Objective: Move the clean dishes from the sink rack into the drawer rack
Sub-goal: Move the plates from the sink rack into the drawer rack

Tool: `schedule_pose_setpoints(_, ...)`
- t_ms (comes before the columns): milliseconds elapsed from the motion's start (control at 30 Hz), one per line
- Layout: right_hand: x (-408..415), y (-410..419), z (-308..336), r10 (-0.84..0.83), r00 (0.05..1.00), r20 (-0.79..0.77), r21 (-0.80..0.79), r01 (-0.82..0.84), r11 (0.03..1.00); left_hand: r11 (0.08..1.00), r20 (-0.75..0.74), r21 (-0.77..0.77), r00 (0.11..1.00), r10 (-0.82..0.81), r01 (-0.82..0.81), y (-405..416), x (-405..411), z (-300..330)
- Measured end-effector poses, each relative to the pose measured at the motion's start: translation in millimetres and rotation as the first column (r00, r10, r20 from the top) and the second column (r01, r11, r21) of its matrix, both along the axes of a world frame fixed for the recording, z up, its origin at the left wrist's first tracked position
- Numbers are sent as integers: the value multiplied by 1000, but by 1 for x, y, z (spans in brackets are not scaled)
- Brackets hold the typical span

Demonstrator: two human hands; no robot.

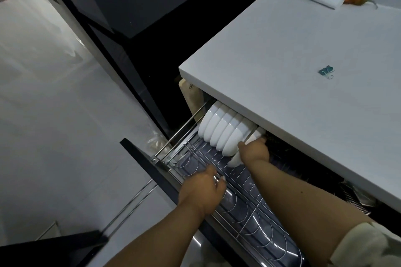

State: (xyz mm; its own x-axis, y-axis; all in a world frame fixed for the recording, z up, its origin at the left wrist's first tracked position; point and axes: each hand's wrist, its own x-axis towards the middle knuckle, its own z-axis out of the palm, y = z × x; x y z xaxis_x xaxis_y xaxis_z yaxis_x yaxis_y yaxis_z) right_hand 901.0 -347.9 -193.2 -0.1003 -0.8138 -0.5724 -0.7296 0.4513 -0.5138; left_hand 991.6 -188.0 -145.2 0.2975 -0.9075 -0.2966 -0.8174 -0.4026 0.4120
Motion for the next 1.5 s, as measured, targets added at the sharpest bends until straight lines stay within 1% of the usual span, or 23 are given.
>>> schedule_pose_setpoints(67, 0, -8, -1, 11, 1000, 5, -3, -11, 1000, 1000, -9, -3, 1000, 1, -1, 0, 0, 1)
schedule_pose_setpoints(233, -7, -32, -2, 153, 988, -5, 32, -153, 988, 1000, -25, -12, 999, 21, -21, 0, 0, 3)
schedule_pose_setpoints(400, -5, -37, 5, 248, 969, -18, 88, -245, 965, 999, -35, -24, 999, 25, -26, 1, 1, 2)
schedule_pose_setpoints(633, -15, -29, 7, 262, 965, -28, 66, -260, 963, 999, -43, -21, 998, 44, -45, 1, 1, 1)
schedule_pose_setpoints(800, -23, -10, 13, 167, 985, 41, 33, -169, 985, 997, -41, 8, 997, 73, -72, 0, 1, 0)
schedule_pose_setpoints(900, -32, 0, 20, 158, 983, 92, 53, -164, 985, 998, -70, -2, 995, 65, -66, 1, 1, 4)
schedule_pose_setpoints(1000, -47, 8, 24, 111, 976, 186, 80, -128, 989, 996, -149, -15, 985, 84, -87, 5, 1, 12)
schedule_pose_setpoints(1100, -63, 20, 34, 36, 955, 295, 115, -73, 991, 979, -263, -69, 950, 168, -192, 10, -3, 22)
schedule_pose_setpoints(1167, -74, 33, 50, -12, 935, 353, 123, -34, 992, 969, -295, -99, 936, 190, -228, 13, -9, 31)
schedule_pose_setpoints(1300, -96, 58, 77, -104, 884, 456, 176, 25, 984, 972, -311, -132, 939, 148, -196, 20, -32, 52)
schedule_pose_setpoints(1500, -136, 97, 116, -152, 820, 552, 143, 87, 986, 983, -377, -140, 924, 62, -123, 36, -74, 84)
